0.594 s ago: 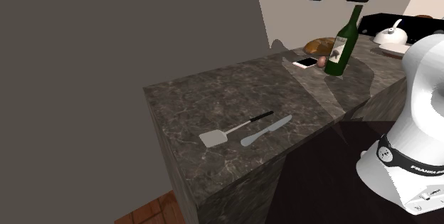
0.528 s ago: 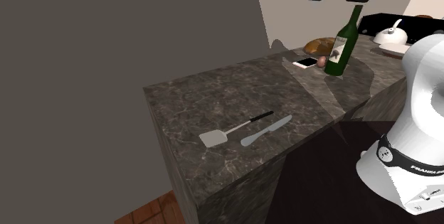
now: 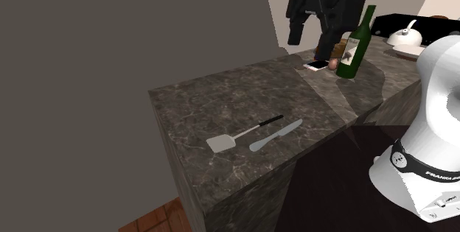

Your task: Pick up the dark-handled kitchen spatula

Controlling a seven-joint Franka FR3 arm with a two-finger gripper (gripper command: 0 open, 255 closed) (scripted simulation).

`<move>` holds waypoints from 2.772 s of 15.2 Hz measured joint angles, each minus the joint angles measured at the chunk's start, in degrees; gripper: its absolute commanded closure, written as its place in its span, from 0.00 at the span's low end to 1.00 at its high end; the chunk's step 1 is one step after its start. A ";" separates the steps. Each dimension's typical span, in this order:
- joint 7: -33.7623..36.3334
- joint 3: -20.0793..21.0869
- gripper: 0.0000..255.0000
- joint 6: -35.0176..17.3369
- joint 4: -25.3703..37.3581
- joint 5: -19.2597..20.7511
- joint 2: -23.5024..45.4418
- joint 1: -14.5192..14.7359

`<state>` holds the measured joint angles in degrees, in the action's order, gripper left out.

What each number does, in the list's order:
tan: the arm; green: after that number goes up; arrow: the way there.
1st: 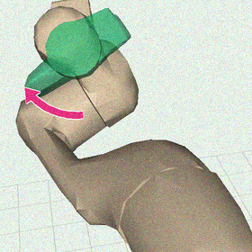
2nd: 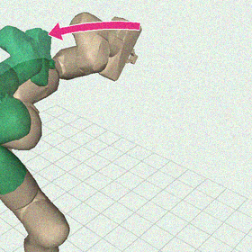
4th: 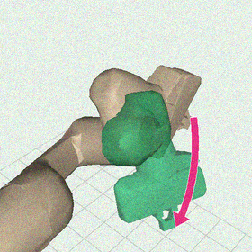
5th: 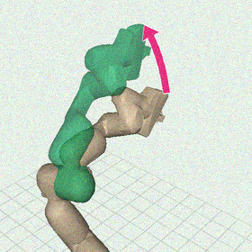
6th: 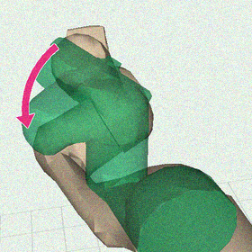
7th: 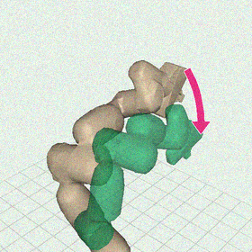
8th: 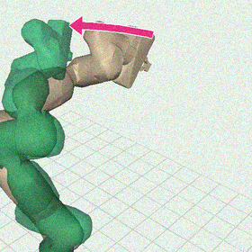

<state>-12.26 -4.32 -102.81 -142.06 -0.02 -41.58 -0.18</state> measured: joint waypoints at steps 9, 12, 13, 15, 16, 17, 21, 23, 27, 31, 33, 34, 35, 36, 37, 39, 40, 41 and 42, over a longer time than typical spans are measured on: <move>-12.98 -6.60 0.00 -14.88 -6.86 5.19 10.32 -0.50; -17.43 -8.93 0.00 -20.50 -7.58 6.52 15.84 -0.56; -19.00 -9.76 0.00 -22.27 -7.48 6.91 17.87 -0.61; -21.45 -10.85 0.00 -26.11 -8.07 7.40 21.55 -0.43; -23.17 -11.71 0.00 -27.87 -7.76 7.63 23.76 -0.51; -24.64 -12.33 0.00 -29.82 -7.51 7.62 26.17 -0.38; -31.34 -14.78 0.00 -36.54 -5.81 7.07 35.25 -0.43; -32.90 -15.12 0.00 -38.88 -5.70 6.61 37.90 -0.40; -34.11 -15.21 0.00 -42.54 -5.94 5.30 41.45 -0.27; -34.89 -15.07 1.00 -45.39 -6.21 4.02 44.13 -0.21; -34.94 -15.05 1.00 -45.71 -6.29 3.91 44.37 -0.21; -34.95 -15.05 1.00 -45.77 -6.32 3.90 44.40 -0.21; -34.95 -15.04 1.00 -45.79 -6.33 3.89 44.41 -0.21; -34.95 -15.04 1.00 -45.81 -6.33 3.89 44.42 -0.21; -34.95 -15.04 1.00 -45.81 -6.34 3.89 44.42 -0.21; -34.95 -15.05 1.00 -45.82 -6.34 3.89 44.42 -0.21; -34.95 -15.05 1.00 -45.82 -6.34 3.89 44.42 -0.21; -35.03 -15.07 1.00 -45.78 -6.28 3.87 44.45 -0.24; -34.91 -15.09 1.00 -45.28 -6.12 4.05 44.08 -0.23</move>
<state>-47.17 -19.42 -148.08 -148.18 4.03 2.50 -0.41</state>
